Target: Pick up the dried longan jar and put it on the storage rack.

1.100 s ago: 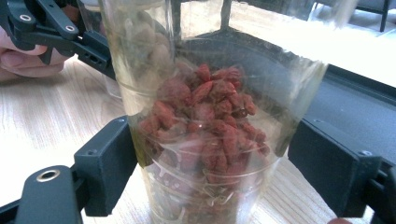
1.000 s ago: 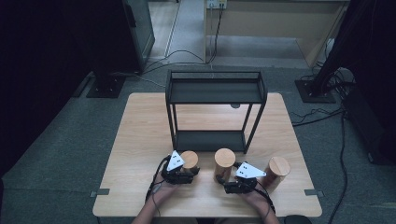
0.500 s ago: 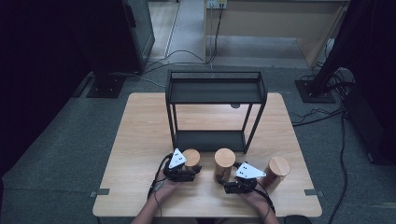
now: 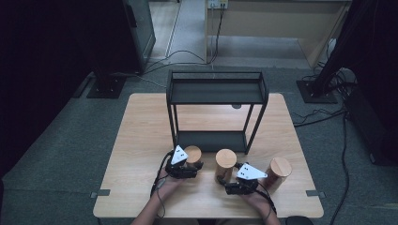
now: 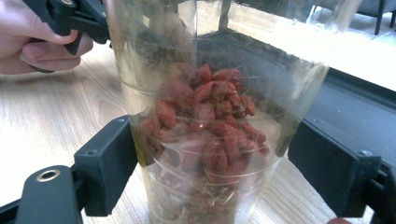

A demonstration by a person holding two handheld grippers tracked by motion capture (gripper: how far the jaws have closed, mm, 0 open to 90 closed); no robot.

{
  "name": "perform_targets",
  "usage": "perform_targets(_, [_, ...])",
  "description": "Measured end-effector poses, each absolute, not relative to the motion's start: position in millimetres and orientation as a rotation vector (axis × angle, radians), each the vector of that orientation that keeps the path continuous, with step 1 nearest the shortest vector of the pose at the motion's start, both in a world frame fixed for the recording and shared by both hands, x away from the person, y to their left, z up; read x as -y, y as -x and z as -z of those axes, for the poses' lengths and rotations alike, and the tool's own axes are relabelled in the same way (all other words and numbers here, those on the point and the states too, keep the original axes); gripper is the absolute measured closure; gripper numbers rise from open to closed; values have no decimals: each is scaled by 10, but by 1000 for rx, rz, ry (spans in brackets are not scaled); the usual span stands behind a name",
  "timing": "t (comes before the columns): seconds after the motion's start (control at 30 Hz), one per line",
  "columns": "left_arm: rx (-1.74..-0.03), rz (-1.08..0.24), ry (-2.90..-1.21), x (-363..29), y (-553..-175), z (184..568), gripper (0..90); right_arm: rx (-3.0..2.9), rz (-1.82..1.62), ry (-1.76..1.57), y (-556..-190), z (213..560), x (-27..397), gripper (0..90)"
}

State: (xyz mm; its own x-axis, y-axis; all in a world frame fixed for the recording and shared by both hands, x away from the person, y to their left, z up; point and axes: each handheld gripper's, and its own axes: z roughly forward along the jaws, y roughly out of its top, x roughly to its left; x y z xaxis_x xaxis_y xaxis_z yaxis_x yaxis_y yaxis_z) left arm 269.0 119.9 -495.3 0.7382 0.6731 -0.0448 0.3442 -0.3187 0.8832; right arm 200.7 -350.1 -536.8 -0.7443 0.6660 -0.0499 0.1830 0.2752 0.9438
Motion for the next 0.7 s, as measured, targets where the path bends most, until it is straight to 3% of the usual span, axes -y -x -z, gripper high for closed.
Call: perform_targets(0.7, [-829, -453, -1928, -1066, -2828, 4871, 256, -2108, -1472, -773, -1998, 5367, 3496, 169])
